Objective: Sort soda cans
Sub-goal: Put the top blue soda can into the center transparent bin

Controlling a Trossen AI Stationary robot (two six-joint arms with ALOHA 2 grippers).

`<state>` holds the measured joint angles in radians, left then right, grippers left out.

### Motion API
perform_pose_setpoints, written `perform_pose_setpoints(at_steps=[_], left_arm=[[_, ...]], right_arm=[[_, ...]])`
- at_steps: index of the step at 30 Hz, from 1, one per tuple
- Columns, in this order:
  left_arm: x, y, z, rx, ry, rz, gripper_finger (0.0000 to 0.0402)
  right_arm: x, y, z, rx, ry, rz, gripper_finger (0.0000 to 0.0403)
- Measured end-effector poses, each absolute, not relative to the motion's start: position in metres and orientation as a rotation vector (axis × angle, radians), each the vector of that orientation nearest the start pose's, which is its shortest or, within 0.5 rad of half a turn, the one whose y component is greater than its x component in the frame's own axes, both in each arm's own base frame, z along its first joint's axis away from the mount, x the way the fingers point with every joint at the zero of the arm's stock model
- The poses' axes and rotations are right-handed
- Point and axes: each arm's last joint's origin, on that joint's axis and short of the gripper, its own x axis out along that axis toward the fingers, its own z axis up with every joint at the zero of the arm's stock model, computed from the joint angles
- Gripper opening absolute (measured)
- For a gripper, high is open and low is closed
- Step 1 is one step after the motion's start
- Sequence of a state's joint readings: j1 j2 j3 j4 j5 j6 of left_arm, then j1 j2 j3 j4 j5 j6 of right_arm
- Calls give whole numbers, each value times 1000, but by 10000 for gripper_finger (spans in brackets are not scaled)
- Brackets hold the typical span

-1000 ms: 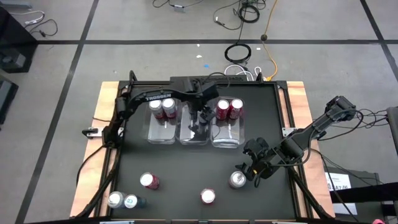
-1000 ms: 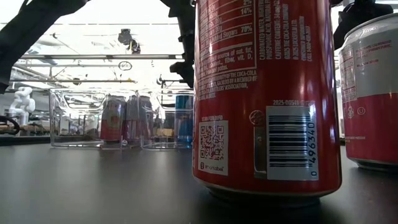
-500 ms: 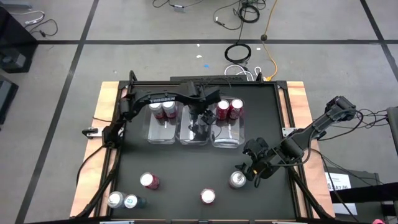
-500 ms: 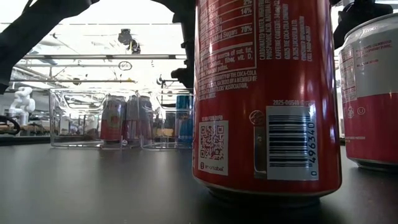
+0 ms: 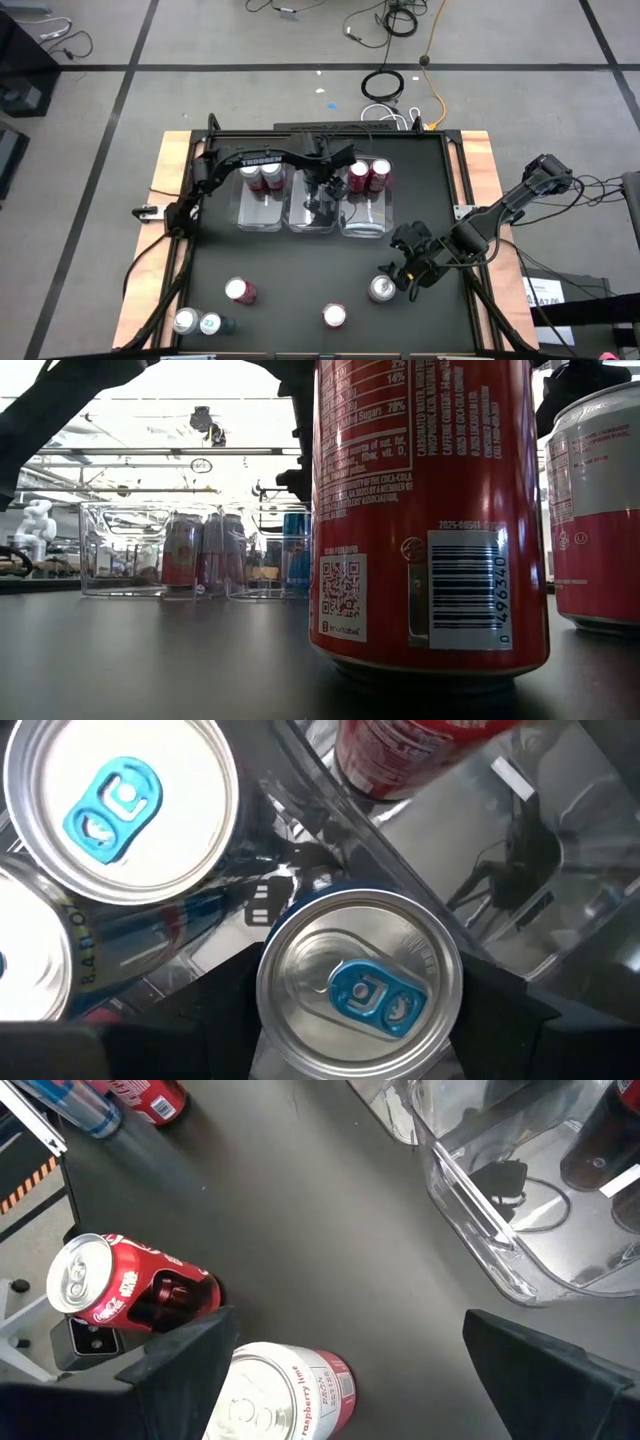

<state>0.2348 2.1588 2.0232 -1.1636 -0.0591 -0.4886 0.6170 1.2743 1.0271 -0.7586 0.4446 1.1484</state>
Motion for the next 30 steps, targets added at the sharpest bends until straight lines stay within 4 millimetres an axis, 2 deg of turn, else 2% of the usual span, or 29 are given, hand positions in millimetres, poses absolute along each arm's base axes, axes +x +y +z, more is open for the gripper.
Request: perform_pose_setpoints(at_steps=[12, 22, 30], left_arm=[[431, 105, 256, -591, 1195, 615, 269], [431, 104, 255, -629, 1207, 575, 332], [426, 99, 256, -706, 1295, 493, 336]], right_arm=[[207, 132, 275, 565, 818, -339, 382], [207, 132, 275, 566, 818, -340, 382], [207, 132, 275, 556, 819, -335, 382]])
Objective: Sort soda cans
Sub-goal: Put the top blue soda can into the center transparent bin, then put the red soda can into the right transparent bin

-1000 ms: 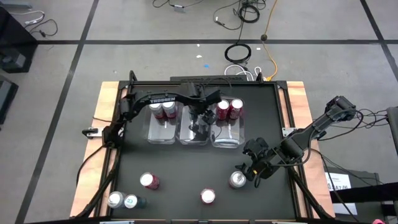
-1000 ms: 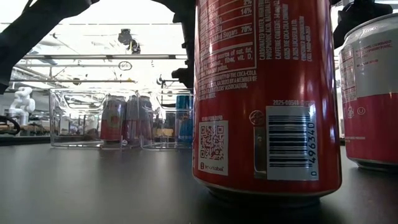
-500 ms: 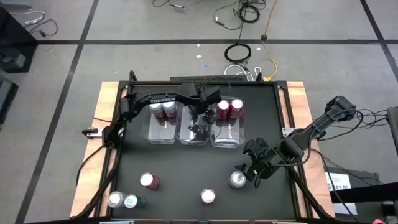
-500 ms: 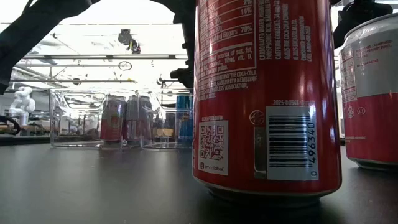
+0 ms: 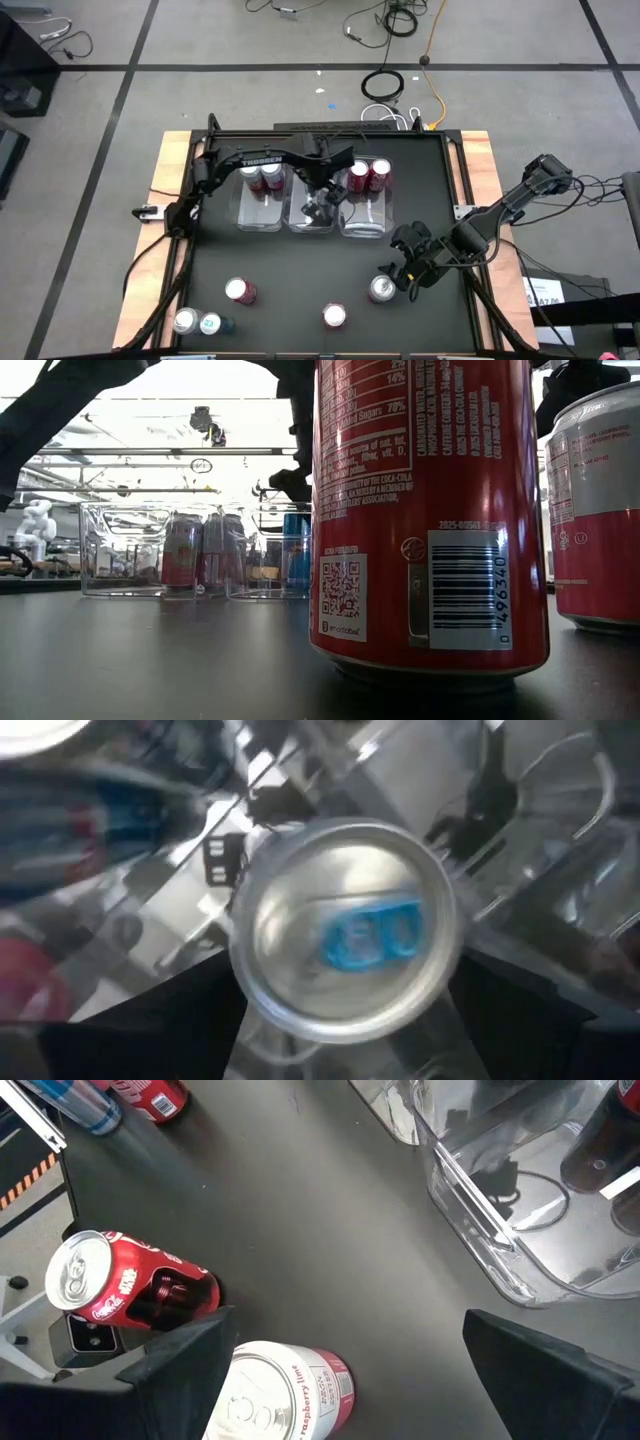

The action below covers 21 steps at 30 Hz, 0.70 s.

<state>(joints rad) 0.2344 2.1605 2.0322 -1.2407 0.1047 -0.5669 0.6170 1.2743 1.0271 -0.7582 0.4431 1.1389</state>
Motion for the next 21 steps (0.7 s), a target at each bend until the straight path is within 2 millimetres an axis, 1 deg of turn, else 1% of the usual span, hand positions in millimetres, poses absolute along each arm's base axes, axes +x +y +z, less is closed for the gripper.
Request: perform_pose_setpoints(at_steps=[2, 7, 13, 17, 21], left_arm=[[423, 99, 258, -694, 1318, 516, 336], [416, 101, 267, -592, 1347, 642, 336], [413, 101, 279, -569, 1343, 668, 336], [409, 97, 297, -530, 1339, 693, 336], [401, 80, 327, -481, 1275, 680, 336]], right_arm=[[207, 132, 275, 556, 819, -335, 382], [208, 132, 276, 565, 810, -329, 382], [211, 134, 278, 591, 784, -310, 382], [211, 134, 278, 592, 782, -309, 382], [211, 134, 278, 594, 779, -309, 382]])
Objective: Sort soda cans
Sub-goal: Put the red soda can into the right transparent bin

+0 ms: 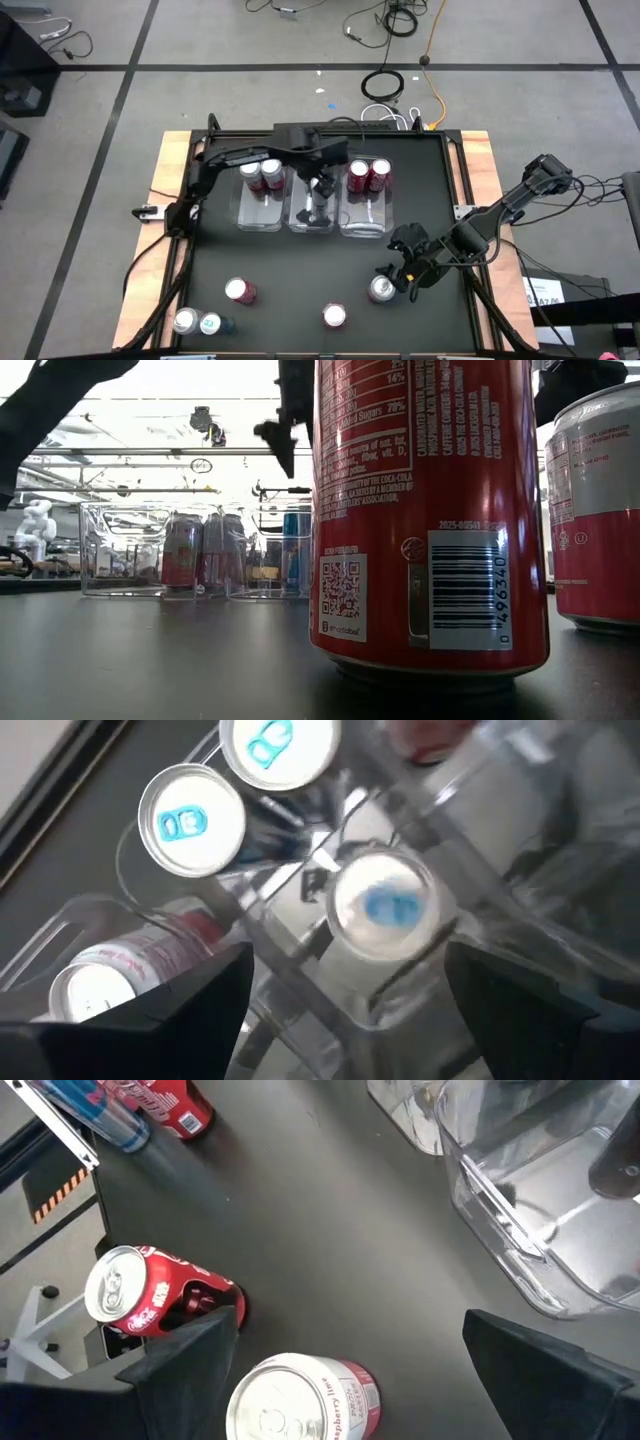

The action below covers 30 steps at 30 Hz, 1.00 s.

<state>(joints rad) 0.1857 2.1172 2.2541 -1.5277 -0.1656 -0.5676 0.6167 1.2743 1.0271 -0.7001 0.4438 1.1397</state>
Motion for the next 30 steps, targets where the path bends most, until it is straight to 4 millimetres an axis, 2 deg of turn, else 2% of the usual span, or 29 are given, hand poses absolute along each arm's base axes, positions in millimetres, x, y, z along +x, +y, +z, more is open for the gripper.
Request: perform_pose_setpoints(at_steps=[4, 8, 12, 15, 18, 22, 26, 30], left_arm=[[385, 52, 359, -446, 1212, 613, 336], [364, 12, 388, -383, 1150, 535, 336], [345, -33, 407, -322, 1089, 476, 336], [332, -66, 411, -285, 1063, 449, 336], [320, -93, 408, -259, 1061, 451, 336], [307, -119, 396, -241, 1077, 443, 336], [301, -139, 374, -243, 1066, 412, 336], [290, -148, 350, -262, 1057, 353, 336]], right_arm=[[212, 134, 279, 597, 770, -309, 382], [213, 135, 280, 612, 753, -299, 382], [216, 136, 283, 629, 704, -298, 382], [221, 137, 288, 641, 638, -270, 382], [229, 142, 296, 612, 548, -180, 382], [248, 155, 316, 514, 459, -103, 382], [275, 173, 339, 370, 506, -110, 382], [301, 191, 355, 224, 632, -167, 382]])
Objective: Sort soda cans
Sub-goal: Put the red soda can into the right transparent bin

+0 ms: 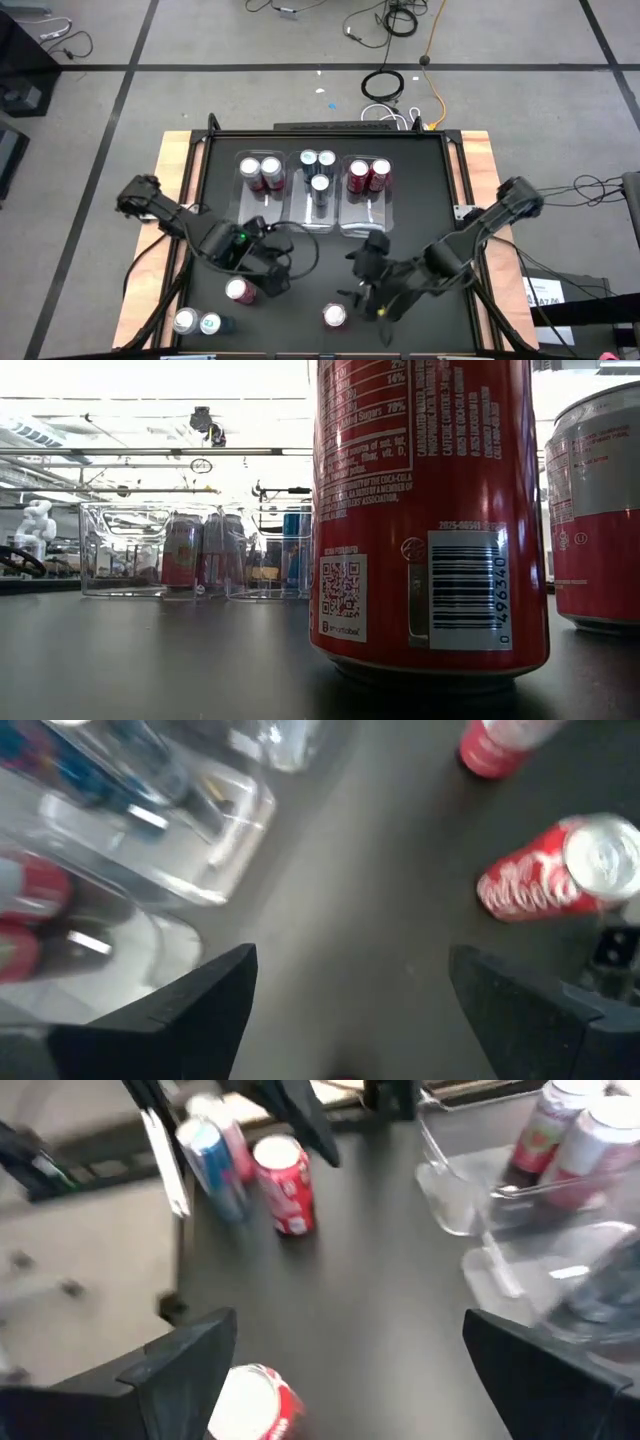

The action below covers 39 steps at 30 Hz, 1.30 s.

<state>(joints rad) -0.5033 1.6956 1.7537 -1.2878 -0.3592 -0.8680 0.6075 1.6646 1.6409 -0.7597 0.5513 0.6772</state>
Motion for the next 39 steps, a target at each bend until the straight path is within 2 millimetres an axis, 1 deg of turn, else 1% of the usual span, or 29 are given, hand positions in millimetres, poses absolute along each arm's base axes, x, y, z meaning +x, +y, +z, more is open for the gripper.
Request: perform_pose_setpoints(at_steps=[4, 8, 11, 14, 16, 19, 23, 27, 30, 33, 37, 39], left_arm=[[269, -149, 331, -293, 1017, 276, 336], [240, -140, 323, -361, 907, 178, 336], [213, -126, 312, -399, 868, 155, 336], [189, -111, 306, -479, 874, 191, 336], [178, -104, 303, -502, 888, 207, 336], [166, -96, 302, -453, 918, 206, 336], [160, -92, 302, -347, 951, 177, 336], [160, -92, 302, -235, 958, 130, 336], [161, -93, 301, -212, 962, 125, 336], [161, -93, 301, -212, 962, 126, 336], [161, -93, 301, -211, 961, 126, 336], [161, -93, 301, -212, 960, 126, 336]], right_arm=[[320, 202, 369, 140, 764, -225, 382], [335, 210, 368, 114, 881, -259, 382], [343, 214, 364, 139, 969, -233, 382], [350, 214, 355, 159, 1029, -226, 382], [354, 214, 350, 189, 1051, -242, 382], [357, 215, 344, 223, 1078, -255, 382], [360, 218, 336, 286, 1105, -281, 382], [359, 222, 334, 324, 1086, -321, 382], [355, 232, 331, 326, 1069, -324, 382], [348, 244, 329, 317, 1016, -356, 382], [341, 257, 320, 308, 964, -407, 382], [342, 263, 316, 310, 936, -414, 382]])
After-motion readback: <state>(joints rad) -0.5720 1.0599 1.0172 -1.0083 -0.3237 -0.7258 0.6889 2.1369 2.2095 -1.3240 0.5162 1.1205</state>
